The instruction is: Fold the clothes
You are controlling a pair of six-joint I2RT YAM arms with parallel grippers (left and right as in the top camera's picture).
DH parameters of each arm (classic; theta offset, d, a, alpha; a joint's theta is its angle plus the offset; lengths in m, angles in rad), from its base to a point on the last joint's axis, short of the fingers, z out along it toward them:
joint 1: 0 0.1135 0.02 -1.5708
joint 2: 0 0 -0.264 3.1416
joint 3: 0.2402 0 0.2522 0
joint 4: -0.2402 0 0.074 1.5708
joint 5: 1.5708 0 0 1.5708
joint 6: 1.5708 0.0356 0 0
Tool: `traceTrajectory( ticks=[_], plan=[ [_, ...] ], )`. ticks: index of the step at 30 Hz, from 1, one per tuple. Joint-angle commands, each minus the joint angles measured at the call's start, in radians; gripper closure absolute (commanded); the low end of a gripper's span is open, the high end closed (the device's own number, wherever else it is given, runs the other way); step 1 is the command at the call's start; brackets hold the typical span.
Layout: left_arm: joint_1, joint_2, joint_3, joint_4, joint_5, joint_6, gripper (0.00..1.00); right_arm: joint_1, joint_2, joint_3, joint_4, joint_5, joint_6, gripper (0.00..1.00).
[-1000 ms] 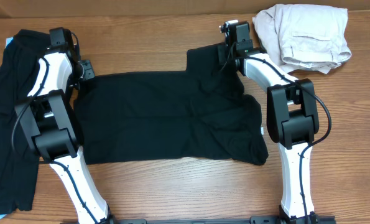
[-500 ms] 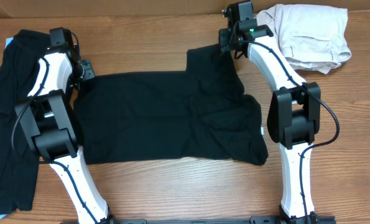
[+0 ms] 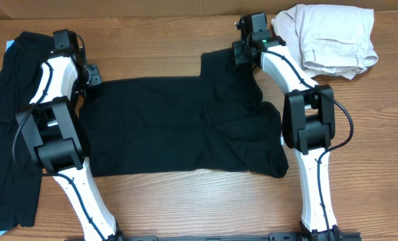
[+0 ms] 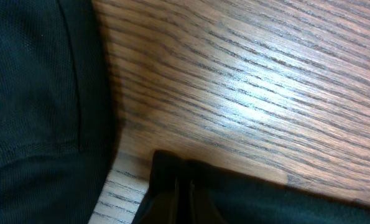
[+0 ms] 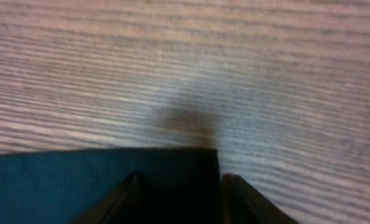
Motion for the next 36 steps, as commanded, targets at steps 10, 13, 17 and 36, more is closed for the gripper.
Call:
traceTrajectory(
  ticks=[10,13,17,36],
  plan=[
    [0.0,0.026,-0.004,-0.004,-0.017,0.008,0.96,-0.007,0.047,0.016,0.011,0.003,-0.006,0.84],
    [0.0,0.026,-0.003,-0.006,-0.017,0.007,0.96,-0.009,0.044,0.033,-0.01,0.006,0.005,0.91],
    [0.001,0.024,0.008,-0.007,-0.017,0.007,0.96,-0.014,0.028,0.088,-0.076,0.006,0.005,0.94],
    [0.0,0.022,0.361,-0.435,0.033,0.009,0.96,-0.02,-0.108,0.461,-0.75,-0.123,0.047,0.96]
  ],
)
